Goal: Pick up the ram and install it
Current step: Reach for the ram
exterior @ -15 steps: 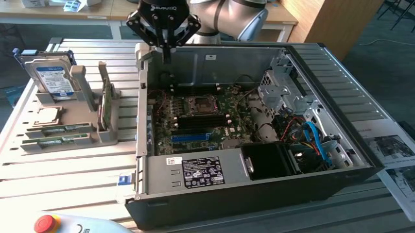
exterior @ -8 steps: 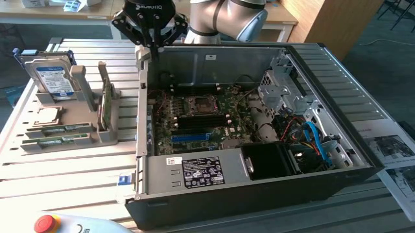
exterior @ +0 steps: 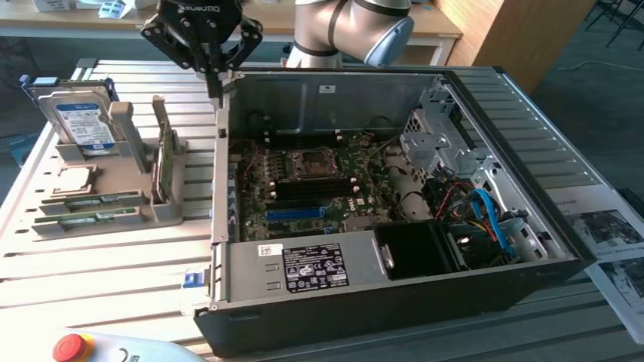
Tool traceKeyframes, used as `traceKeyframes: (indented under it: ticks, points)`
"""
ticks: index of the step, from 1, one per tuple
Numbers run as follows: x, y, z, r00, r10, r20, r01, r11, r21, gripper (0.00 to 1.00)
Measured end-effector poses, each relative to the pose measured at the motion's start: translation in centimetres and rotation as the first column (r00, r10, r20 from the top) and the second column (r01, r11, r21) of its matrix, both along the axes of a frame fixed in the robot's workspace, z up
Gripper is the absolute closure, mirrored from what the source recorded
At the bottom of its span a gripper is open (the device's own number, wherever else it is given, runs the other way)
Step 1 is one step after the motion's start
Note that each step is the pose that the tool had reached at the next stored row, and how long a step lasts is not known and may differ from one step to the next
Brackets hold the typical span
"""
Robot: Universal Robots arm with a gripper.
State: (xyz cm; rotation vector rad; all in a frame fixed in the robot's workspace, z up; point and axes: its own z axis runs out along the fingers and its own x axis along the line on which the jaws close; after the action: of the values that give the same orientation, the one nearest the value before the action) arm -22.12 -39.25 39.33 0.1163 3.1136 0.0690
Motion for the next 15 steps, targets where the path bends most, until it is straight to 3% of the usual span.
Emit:
traceKeyframes:
  ticks: [15]
  points:
    - [-6.4,0.48,0.00,1.0000,0.000,0.0000,0.000,1.0000,0.0000,0.89]
